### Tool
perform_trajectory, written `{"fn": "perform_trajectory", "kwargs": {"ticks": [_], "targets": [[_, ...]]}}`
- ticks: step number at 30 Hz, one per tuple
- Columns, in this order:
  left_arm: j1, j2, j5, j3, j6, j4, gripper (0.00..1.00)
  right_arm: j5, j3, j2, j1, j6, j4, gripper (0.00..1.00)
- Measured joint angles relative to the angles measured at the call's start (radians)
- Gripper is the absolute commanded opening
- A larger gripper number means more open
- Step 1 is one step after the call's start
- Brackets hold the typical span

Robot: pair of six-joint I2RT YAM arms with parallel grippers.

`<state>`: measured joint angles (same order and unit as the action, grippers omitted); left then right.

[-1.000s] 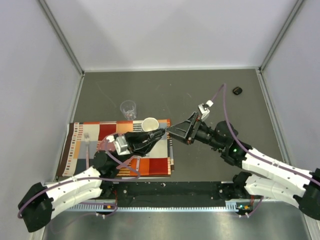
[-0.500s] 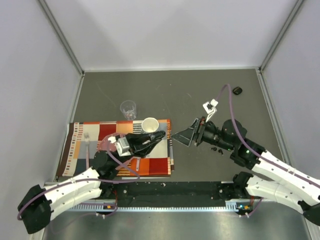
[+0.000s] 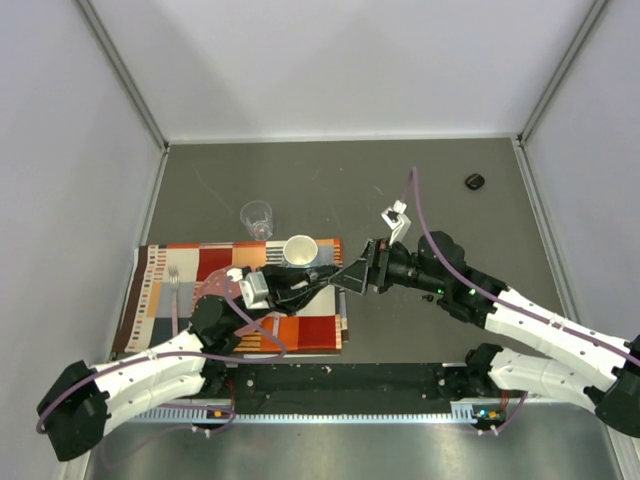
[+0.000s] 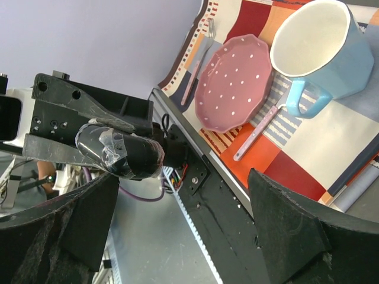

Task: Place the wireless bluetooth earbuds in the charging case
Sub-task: Open the charging case.

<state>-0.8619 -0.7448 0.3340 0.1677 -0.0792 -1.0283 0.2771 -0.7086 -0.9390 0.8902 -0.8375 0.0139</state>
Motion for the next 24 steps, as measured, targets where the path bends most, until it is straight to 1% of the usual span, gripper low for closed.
{"fn": "perform_trajectory", "kwargs": {"ticks": [15, 20, 24], "targets": [[0.011, 0.0, 0.044, 0.014, 0.015, -0.003, 0.0, 0.011, 0.001, 0.003, 0.0, -0.05, 0.034, 0.89], [0.006, 0.0, 0.096, 0.015, 0.023, 0.016, 0.0, 0.012, 0.006, 0.003, -0.006, -0.104, 0.127, 0.89], [0.004, 0.001, 0.111, 0.015, 0.026, 0.024, 0.0, 0.017, 0.029, 0.003, -0.01, -0.138, 0.188, 0.89]]}}
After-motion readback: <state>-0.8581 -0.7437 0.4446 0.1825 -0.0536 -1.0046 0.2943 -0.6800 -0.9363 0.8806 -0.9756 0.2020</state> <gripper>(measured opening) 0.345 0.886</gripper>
